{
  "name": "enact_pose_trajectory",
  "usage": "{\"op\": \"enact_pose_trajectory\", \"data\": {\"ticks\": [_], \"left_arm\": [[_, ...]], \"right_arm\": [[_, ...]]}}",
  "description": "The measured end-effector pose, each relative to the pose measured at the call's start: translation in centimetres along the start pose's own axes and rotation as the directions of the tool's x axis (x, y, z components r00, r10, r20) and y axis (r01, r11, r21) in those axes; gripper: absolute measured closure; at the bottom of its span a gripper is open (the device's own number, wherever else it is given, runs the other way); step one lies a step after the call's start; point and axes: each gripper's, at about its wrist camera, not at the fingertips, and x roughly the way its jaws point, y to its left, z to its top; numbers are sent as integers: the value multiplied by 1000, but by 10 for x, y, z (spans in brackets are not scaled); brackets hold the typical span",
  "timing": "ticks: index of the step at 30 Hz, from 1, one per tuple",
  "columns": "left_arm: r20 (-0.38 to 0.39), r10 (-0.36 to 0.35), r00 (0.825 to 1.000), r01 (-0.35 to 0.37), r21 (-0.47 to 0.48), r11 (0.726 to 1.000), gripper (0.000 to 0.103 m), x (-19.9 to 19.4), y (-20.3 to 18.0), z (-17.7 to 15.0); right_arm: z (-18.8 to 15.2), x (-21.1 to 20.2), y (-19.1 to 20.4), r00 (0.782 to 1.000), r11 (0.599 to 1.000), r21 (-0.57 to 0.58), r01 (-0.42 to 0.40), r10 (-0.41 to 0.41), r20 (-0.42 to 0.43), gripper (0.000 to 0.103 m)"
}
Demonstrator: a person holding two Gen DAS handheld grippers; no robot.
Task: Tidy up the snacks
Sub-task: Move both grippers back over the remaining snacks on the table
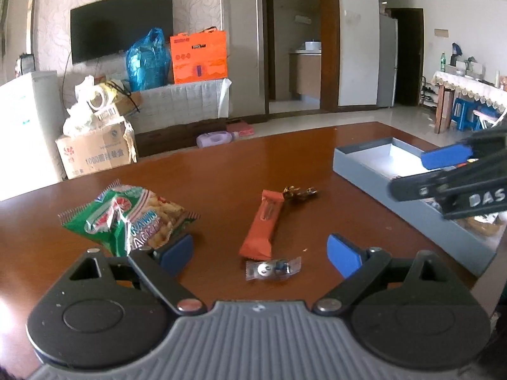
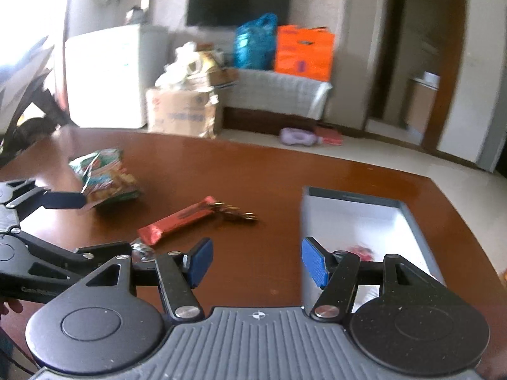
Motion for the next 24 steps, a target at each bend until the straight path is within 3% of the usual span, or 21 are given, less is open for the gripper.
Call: {"op": "enact_pose_trajectory", "data": {"ticks": [7, 12, 24], "left_arm": [[-7, -18, 1000, 18, 12, 1000, 10, 38, 2, 4], [-60, -40, 997, 41, 18, 999, 10, 57, 0, -2], [-86, -76, 993, 74, -24, 997, 10, 77, 14, -7]], "right_arm": [[20, 54, 21, 998, 985, -165, -42, 36, -43, 41], [27, 90, 18, 996, 980, -188, -69, 55, -76, 41], [30, 152, 17, 990, 963, -254, -96, 65, -127, 41]]}}
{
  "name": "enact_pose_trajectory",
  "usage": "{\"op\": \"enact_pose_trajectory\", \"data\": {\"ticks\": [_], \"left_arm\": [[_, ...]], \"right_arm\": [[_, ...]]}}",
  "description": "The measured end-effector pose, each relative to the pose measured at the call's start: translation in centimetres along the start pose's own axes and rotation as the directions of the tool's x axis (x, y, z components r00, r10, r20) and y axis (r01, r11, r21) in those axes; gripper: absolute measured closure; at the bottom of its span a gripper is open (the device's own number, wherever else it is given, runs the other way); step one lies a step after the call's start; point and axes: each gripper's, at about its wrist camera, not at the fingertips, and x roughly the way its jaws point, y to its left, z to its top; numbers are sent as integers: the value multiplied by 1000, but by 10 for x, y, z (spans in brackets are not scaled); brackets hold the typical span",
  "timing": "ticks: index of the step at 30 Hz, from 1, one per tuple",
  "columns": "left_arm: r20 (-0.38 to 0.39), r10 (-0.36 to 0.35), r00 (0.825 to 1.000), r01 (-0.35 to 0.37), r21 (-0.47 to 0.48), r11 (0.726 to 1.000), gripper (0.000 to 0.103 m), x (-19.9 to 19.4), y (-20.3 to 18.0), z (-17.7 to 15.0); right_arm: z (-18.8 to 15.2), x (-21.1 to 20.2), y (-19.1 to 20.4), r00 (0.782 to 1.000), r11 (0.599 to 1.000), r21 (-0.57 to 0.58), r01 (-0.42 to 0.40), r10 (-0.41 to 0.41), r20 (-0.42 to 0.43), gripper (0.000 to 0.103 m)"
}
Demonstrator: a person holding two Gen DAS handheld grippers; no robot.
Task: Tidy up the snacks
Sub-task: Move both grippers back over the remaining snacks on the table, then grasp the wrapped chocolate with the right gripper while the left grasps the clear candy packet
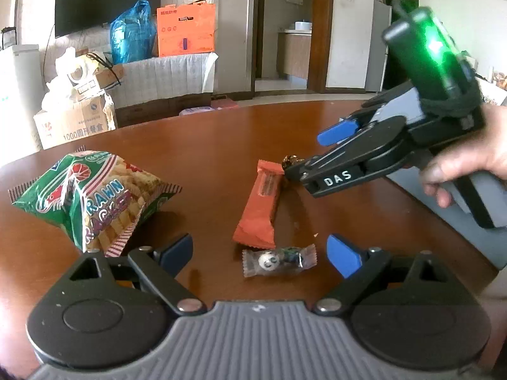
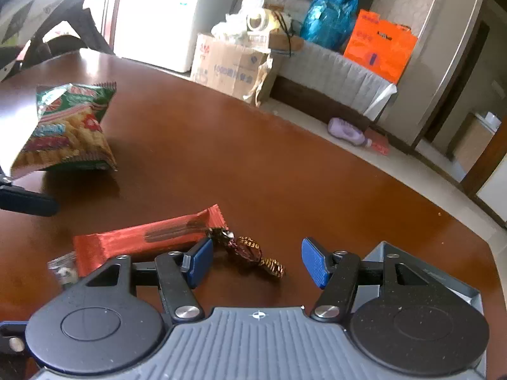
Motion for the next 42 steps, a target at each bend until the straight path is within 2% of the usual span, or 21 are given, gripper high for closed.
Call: {"op": "enact_pose_trajectory", "data": {"ticks": [4, 5, 6, 8, 14, 17, 19, 24, 28, 31, 38, 39, 42], "left_arm": [[-2, -8, 1000, 8, -15, 1000, 10, 2, 5, 0], [-2, -11, 1000, 10, -19, 1000, 10, 3, 6, 0], [-4, -12, 1000, 12, -23, 1000, 10, 4, 7, 0], [-8, -17, 1000, 17, -26, 1000, 10, 5, 9, 1], [-28, -41, 999, 39, -52, 998, 10, 6, 17, 0], [-23, -41, 999, 39, -89, 995, 10, 8, 25, 0], [-20, -37, 999, 34, -125, 992, 10, 9, 32, -1], [-25, -64, 998, 62, -96, 993, 10, 11, 29, -2], [-25, -74, 997, 71, -101, 992, 10, 14, 27, -1], [-24, -79, 997, 76, -107, 991, 10, 15, 24, -2], [-38, -92, 995, 90, -61, 994, 11, 21, 12, 5], [-39, -97, 994, 95, -56, 994, 11, 22, 11, 5], [-31, -114, 993, 113, -51, 992, 26, 24, 10, 8]], "right_arm": [[1, 9, -8, 999, 998, 43, -34, 33, 10, 42], [1, 10, -11, 999, 997, 65, -50, 49, 4, 45], [1, 10, -14, 997, 992, 98, -74, 74, -4, 53], [0, 8, -17, 994, 984, 142, -102, 105, -8, 63], [-6, -6, -12, 993, 981, 158, -113, 116, -7, 72], [-5, -8, -9, 994, 983, 153, -104, 108, -22, 72], [-2, -7, -6, 996, 983, 166, -77, 83, -34, 66], [-3, -1, -10, 997, 976, 204, -71, 77, -23, 64], [-2, 0, -10, 996, 975, 206, -83, 88, -18, 67], [-2, -3, -3, 996, 980, 185, -80, 84, -15, 77], [-10, -16, 5, 996, 977, 200, -79, 85, -20, 77], [-12, -18, 6, 996, 976, 203, -80, 85, -16, 77], [-18, -23, 8, 996, 973, 214, -85, 89, -11, 77]]}}
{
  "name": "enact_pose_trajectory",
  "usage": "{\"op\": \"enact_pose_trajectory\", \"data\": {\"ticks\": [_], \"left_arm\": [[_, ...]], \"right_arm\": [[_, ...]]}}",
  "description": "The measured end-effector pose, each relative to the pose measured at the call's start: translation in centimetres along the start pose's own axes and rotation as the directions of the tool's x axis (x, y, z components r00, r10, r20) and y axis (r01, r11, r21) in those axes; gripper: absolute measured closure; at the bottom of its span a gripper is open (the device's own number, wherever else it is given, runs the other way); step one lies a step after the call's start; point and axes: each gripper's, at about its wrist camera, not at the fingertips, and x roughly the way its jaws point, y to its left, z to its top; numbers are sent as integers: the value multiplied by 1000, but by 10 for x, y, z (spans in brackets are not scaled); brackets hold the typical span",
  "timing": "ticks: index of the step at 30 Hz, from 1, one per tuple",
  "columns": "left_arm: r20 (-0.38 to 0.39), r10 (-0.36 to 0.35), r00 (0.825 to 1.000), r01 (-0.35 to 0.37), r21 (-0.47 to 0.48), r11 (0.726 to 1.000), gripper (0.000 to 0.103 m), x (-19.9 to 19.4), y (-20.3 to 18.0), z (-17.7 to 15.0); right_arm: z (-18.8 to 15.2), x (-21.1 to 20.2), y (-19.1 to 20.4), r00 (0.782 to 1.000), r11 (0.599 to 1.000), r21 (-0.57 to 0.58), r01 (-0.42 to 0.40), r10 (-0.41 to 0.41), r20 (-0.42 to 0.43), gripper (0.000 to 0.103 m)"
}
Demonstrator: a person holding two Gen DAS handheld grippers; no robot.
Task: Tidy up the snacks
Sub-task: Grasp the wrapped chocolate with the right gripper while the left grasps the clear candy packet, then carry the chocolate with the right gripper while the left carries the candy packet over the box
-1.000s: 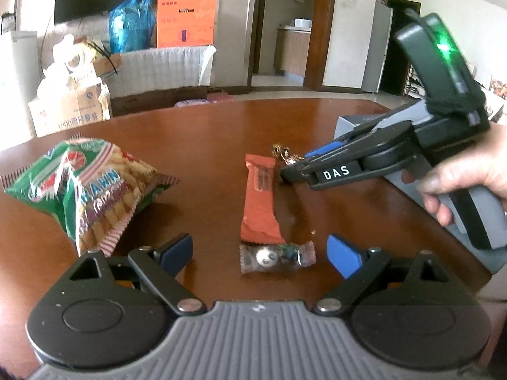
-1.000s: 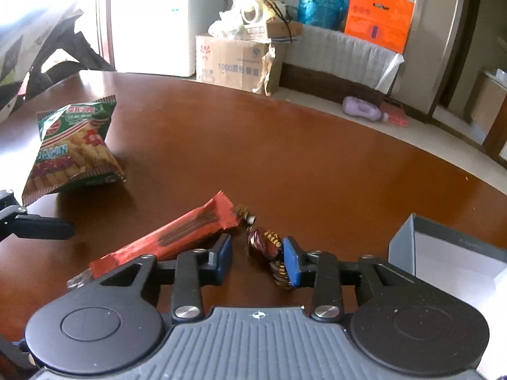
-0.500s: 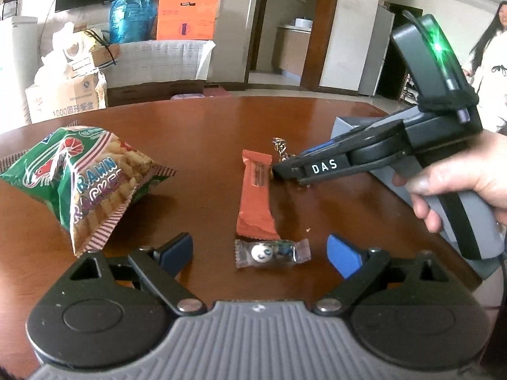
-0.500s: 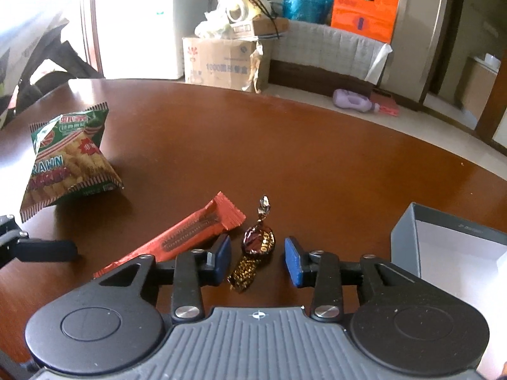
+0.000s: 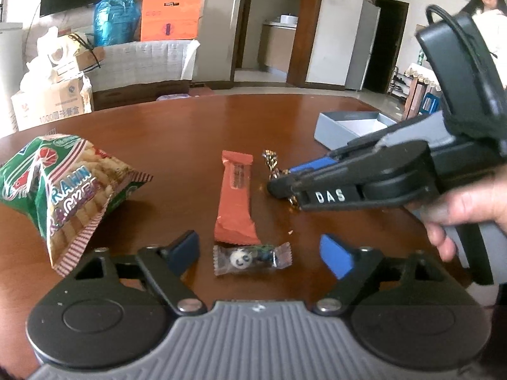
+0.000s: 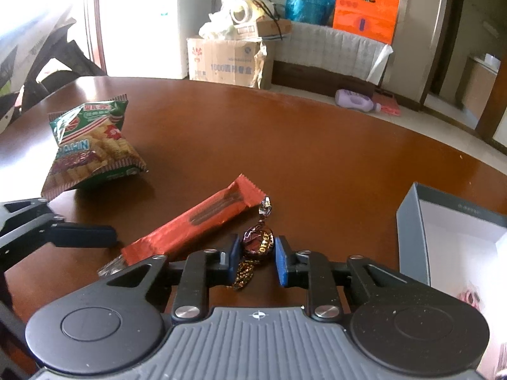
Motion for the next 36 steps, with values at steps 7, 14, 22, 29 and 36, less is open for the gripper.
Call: {"op": "enact_pose_trajectory", "data": {"ticks": [7, 14, 22, 29, 36], "left_arm": [[8, -10, 1000, 10, -15, 1000, 51, 3, 7, 7], [-22, -19, 1000, 20, 22, 1000, 48, -6, 10, 2], [-9, -13, 1000, 14, 55, 998, 50, -8, 3, -6], [-17, -84, 996, 83, -23, 996, 77, -10, 16, -4], [-17, -66, 998, 66, -6, 998, 78, -16, 13, -5]], "right_arm": [[-4, -5, -2, 1000, 1000, 6, -10, 10, -11, 77], [-4, -7, -3, 1000, 1000, 14, -10, 10, -6, 77], [-7, -8, 1, 1000, 1000, 9, 5, -5, 4, 78], [-10, -11, 4, 1000, 1000, -3, 12, -12, 6, 78], [-17, -21, 4, 1000, 1000, -9, 14, -14, 9, 78]]}}
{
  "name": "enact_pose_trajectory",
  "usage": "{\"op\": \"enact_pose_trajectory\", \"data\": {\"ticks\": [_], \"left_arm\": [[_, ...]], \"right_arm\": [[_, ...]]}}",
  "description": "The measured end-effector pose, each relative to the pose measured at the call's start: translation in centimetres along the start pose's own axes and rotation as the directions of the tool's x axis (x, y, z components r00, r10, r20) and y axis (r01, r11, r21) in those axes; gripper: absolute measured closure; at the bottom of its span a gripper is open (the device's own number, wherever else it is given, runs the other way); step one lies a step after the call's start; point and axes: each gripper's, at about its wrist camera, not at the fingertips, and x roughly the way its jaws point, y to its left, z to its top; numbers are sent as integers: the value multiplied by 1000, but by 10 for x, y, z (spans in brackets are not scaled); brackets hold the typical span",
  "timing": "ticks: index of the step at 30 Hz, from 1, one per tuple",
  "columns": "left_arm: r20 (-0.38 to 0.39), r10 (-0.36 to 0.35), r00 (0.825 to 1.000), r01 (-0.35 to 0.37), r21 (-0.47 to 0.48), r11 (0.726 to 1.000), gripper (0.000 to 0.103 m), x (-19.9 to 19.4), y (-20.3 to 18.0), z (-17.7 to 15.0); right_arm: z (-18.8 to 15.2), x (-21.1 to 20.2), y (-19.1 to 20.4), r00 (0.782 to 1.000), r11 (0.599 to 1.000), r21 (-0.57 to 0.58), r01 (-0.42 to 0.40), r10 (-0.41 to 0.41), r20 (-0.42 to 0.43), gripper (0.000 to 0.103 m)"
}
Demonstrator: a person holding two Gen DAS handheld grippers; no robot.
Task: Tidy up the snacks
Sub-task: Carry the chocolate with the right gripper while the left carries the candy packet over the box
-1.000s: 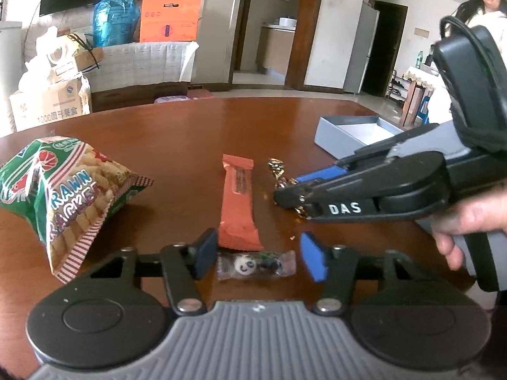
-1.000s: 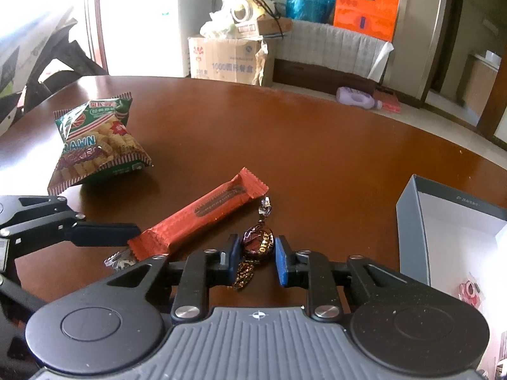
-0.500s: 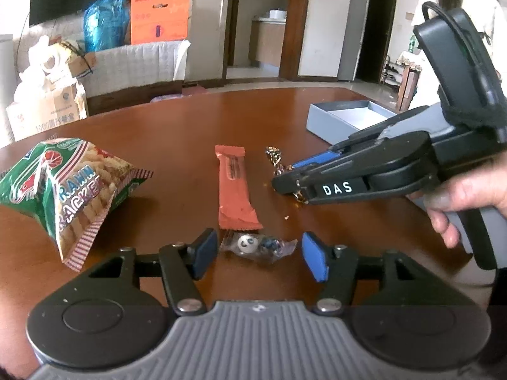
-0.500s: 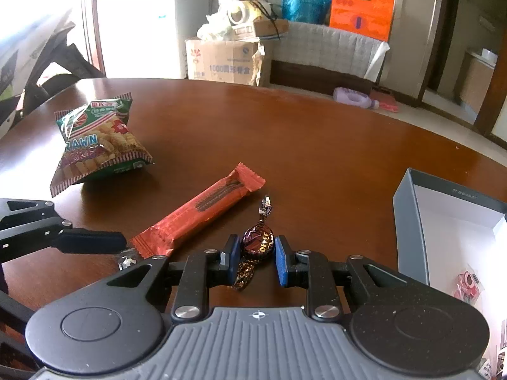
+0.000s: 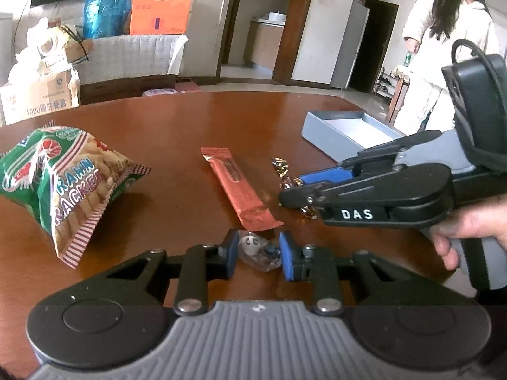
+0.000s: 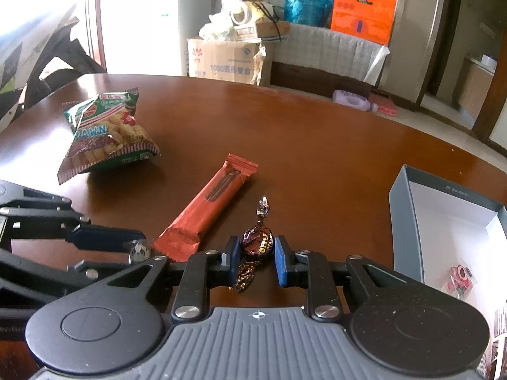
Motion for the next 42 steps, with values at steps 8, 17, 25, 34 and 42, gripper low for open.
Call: {"op": "enact_pose_trajectory", "data": {"ticks": [8, 17, 25, 34, 42], "left_arm": [[21, 40, 999, -41, 32, 999, 78, -11, -12, 6], [55, 48, 997, -52, 76, 996, 78, -37, -44, 14], [70, 45, 997, -51, 81, 995, 78, -67, -68, 18], [100, -25, 995, 10, 143, 990, 78, -73, -128, 49], [79, -101, 992, 86, 181, 980, 78, -35, -185, 68]], "right_arm": [[-2, -26, 0, 1000, 1000, 16, -2, 1, 23, 78], [-2, -79, 4, 998, 1000, 10, 3, -4, 66, 78], [-2, -123, 1, 994, 1000, 12, 15, -16, 105, 78], [-10, -160, -31, 990, 997, 55, 61, -68, 123, 78], [-27, -175, -92, 983, 981, 123, 149, -161, 93, 78]]}}
